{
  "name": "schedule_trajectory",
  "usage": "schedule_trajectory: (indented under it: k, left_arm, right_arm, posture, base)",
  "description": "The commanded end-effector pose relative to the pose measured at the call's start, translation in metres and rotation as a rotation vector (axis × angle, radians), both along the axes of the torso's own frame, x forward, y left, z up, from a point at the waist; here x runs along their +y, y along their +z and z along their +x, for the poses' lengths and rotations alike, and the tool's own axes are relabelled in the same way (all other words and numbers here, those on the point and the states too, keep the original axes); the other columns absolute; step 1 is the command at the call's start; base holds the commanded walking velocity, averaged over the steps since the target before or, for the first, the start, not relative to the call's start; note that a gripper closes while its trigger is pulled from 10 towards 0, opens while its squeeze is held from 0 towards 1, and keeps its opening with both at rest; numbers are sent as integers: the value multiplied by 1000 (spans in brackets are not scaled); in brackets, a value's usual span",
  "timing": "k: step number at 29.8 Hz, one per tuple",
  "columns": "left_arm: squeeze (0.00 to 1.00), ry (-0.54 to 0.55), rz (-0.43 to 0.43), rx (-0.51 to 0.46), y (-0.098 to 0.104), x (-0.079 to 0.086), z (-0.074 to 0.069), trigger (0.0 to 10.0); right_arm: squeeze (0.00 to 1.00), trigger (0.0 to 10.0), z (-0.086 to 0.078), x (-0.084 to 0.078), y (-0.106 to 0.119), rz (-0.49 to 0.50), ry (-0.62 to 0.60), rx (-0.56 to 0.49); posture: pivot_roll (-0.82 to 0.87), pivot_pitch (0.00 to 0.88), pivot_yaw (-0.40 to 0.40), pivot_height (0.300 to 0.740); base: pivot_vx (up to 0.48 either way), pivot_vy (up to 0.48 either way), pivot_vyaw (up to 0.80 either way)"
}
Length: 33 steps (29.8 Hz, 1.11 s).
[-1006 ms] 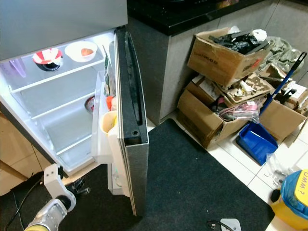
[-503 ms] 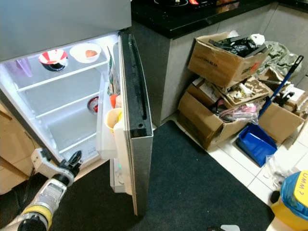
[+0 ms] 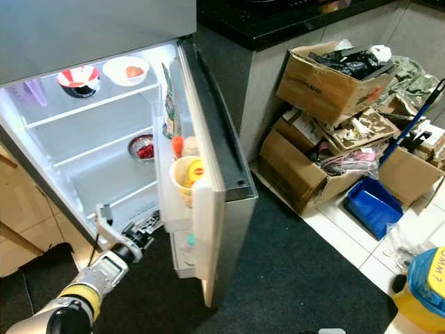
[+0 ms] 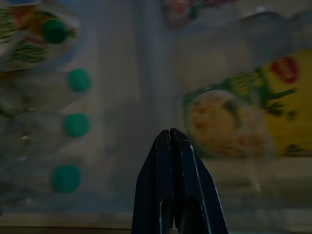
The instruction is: Restocking fridge
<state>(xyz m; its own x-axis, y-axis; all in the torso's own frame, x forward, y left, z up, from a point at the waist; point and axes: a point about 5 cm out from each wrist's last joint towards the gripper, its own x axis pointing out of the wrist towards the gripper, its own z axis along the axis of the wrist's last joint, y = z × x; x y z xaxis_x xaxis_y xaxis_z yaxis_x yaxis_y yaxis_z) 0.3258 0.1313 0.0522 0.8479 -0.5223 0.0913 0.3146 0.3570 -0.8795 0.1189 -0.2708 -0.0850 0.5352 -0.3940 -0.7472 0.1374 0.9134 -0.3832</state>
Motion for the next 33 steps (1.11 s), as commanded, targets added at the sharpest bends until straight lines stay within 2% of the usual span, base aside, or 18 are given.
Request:
schedule_trajectory:
  k: [1,4,5,7,8,10,14,15,18,20,22,23,25,28,30,31,33]
  left_arm:
    - [0,-63,-14,-12,1,-14,-1,10000]
    - [0,-119,-44,-36,7,-29,0,10000]
    - [0,-119,-44,-36,7,-29,0,10000]
    - [0,-244,-95,-62,9,-59,-7,10000]
    - [0,-244,-95,-62,9,-59,-7,10000]
    - [0,-346,-127,-75,8,-81,-17,10000]
    - [0,-385,-123,-58,-1,-87,-27,10000]
    - [0,-374,-109,-36,-8,-84,-31,10000]
    - [0,-268,-40,40,-28,-54,-37,10000]
    - [0,-209,16,78,-37,-35,-40,10000]
    - [0,-174,55,103,-43,-24,-43,10000]
    - [0,-90,174,169,-58,5,-53,10000]
    - [0,-17,243,229,-68,26,-62,10000]
    - [0,47,300,286,-77,44,-71,10000]
    - [0,135,412,405,-94,69,-95,10000]
    - [0,135,412,405,-94,69,-95,10000]
    - [0,191,478,493,-106,85,-115,10000]
  right_arm:
    - [0,10000,-11,-5,-1,-14,-12,22]
    - [0,10000,-12,-6,-1,-17,-17,22]
    - [0,10000,-12,-6,-1,-17,-17,22]
    - [0,10000,-13,-6,-1,-17,-19,24]
    - [0,10000,-13,-6,-1,-17,-19,24]
    - [0,10000,-13,-5,-2,-16,-19,24]
    - [0,10000,-12,-4,-2,-13,-17,23]
    - [0,10000,-11,-3,-2,-11,-15,21]
    - [0,10000,-8,-1,-2,-8,-7,14]
    - [0,10000,-6,-1,-1,-8,5,10]
    - [0,10000,-5,0,-1,-9,14,8]
    - [0,10000,-1,2,0,-14,47,5]
    - [0,10000,3,5,0,-19,84,0]
    - [0,10000,8,9,1,-24,126,-8]
    - [0,10000,19,16,3,-25,173,-40]
    - [0,10000,19,16,3,-25,173,-40]
    - [0,10000,29,21,6,-25,206,-70]
  posture:
    - [-171,176,10,740]
    - [-172,177,11,740]
    - [-172,177,11,740]
    - [-169,177,9,740]
    - [-169,177,9,740]
    - [-167,178,8,740]
    - [-163,176,9,740]
    - [-160,175,9,740]
    - [-147,174,7,740]
    - [-138,173,8,740]
    - [-138,173,8,740]
    - [-129,171,9,740]
    - [-122,170,10,740]
    - [-122,170,10,740]
    - [-118,167,10,740]
    - [-118,167,10,740]
    - [-116,164,9,740]
  base:
    - [0,0,0]
    - [0,0,0]
    - [0,0,0]
    - [0,0,0]
    - [0,0,0]
    - [0,0,0]
    - [0,0,0]
    - [0,0,0]
    - [0,0,0]
    - [0,0,0]
    - [0,0,0]
    - [0,0,0]
    - [0,0,0]
    - [0,0,0]
    - [0,0,0]
    - [0,0,0]
    - [0,0,0]
